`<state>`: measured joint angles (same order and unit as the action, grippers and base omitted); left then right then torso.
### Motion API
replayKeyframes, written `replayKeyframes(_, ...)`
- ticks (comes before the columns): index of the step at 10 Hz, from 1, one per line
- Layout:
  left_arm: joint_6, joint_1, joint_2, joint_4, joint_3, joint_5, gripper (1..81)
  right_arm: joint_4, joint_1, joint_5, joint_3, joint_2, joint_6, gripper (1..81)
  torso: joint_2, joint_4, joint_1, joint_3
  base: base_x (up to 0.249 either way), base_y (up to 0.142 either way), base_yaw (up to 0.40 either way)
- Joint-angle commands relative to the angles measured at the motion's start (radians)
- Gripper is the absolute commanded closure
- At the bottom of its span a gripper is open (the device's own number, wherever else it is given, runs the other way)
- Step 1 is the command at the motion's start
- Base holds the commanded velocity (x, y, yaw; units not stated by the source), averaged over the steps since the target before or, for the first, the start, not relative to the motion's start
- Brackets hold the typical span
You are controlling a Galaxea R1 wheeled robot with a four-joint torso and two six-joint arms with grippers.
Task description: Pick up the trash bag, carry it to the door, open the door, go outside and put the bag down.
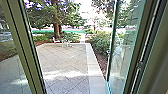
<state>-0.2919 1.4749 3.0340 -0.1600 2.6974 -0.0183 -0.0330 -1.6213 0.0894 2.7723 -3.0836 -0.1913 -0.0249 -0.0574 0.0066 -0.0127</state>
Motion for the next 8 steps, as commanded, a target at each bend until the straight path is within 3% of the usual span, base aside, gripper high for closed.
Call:
replayKeyframes(1, -0.010, -0.052, -0.001, 0.010, -0.004, -0.051, 81.1, 0.007, 0.036, -0.051, -0.007, -0.011, 0.001, 1.0, 0.000, 0.000, 0.000, 0.000, 0.000, 0.000, 0.000)
replayKeyframes(8, -0.009, -0.052, -0.006, 0.005, -0.004, -0.049, 81.1, 0.005, 0.036, -0.051, -0.007, -0.011, 0.001, 1.0, 0.000, 0.000, 0.000, 0.000, 0.000, 0.000, 0.000)
